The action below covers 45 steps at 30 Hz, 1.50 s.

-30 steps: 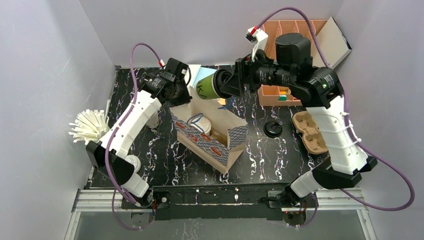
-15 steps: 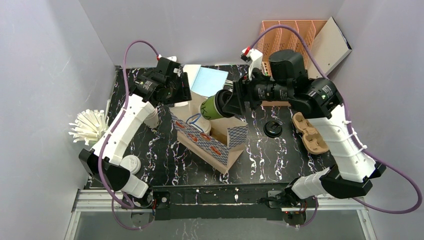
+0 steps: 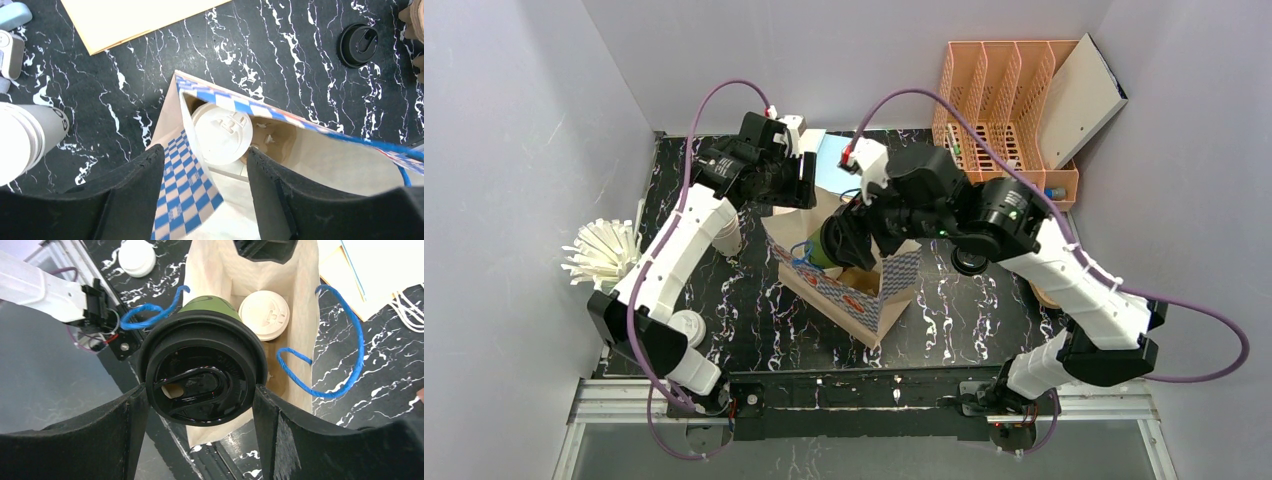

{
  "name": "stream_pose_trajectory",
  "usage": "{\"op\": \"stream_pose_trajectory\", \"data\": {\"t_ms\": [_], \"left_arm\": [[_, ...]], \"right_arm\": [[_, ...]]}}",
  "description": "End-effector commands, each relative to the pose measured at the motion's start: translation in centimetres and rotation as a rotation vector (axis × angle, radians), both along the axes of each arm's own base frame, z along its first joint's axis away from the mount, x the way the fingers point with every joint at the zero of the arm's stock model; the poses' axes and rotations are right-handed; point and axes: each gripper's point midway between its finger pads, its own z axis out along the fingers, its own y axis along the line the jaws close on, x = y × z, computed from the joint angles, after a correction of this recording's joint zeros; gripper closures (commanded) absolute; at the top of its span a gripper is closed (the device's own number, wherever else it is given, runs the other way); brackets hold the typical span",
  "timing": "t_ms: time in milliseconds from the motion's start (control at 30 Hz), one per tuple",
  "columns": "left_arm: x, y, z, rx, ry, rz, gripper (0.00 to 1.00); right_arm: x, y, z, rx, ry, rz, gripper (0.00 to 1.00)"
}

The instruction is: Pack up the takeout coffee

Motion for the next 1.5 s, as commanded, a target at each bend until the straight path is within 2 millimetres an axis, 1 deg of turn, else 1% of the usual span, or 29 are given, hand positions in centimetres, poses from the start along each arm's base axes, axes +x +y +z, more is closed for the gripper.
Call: {"op": "stream_pose_trajectory", "data": {"t_ms": [0, 100, 233, 300, 333, 433, 633, 767, 900, 1033, 1133, 1233, 1333, 1467], "left_arm": [[0.9, -0.6, 0.3, 0.020, -0.020, -0.074, 0.44], [1.1, -0.4, -0.2, 0.042, -0.017, -0.075, 0.53], [1.3, 0.0, -0.7, 0.076, -0.018, -0.075, 0.72], [1.4, 0.1, -0.8, 0.083, -0.016, -0.070, 0.78], [1.4, 0.3, -0.9, 0.089, -0.017, -0.063, 0.81], [1.4, 0.4, -0.8, 0.088, -0.034, -0.066, 1.00], [1.6, -0.2, 0.7, 0.060, -0.096, -0.110, 1.00], [1.4, -0.8, 1.9, 0.017, -0.148, -0.140, 1.00], [1.0, -1.6, 3.0, -0.040, -0.182, -0.176, 1.00], [0.4, -2.1, 3.7, -0.092, -0.194, -0.185, 1.00], [-0.2, -2.1, 4.4, -0.116, -0.214, -0.187, 1.00], [-0.7, -2.1, 4.5, -0.126, -0.218, -0.201, 1.00], [-1.0, -2.2, 4.3, -0.129, -0.216, -0.215, 1.00], [-1.0, -2.4, 4.1, -0.138, -0.214, -0.226, 1.00]], "right_arm": [[0.5, 0.6, -0.5, -0.079, -0.109, -0.035, 0.55], [0.7, 0.6, -1.1, -0.115, -0.137, -0.043, 0.55], [1.3, 0.8, -1.6, -0.145, -0.175, -0.029, 0.55], [1.3, 1.0, -2.0, -0.163, -0.177, -0.013, 0.55], [1.3, 1.1, -2.5, -0.178, -0.175, -0.005, 0.55], [1.5, 1.3, -4.1, -0.217, -0.181, 0.013, 0.54], [1.1, 0.9, -6.5, -0.283, -0.156, 0.044, 0.54], [0.7, 0.9, -6.8, -0.278, -0.136, 0.055, 0.55], [1.0, 1.0, -7.4, -0.299, -0.131, 0.062, 0.55], [2.0, 1.3, -7.0, -0.267, -0.120, 0.037, 0.55], [2.8, 0.7, -6.7, -0.236, -0.086, -0.003, 0.55], [2.8, -0.2, -5.8, -0.165, -0.045, -0.018, 0.56], [2.5, -1.0, -5.6, -0.146, -0.026, -0.028, 0.56], [2.4, -1.4, -6.3, -0.169, -0.005, -0.030, 0.56]]}}
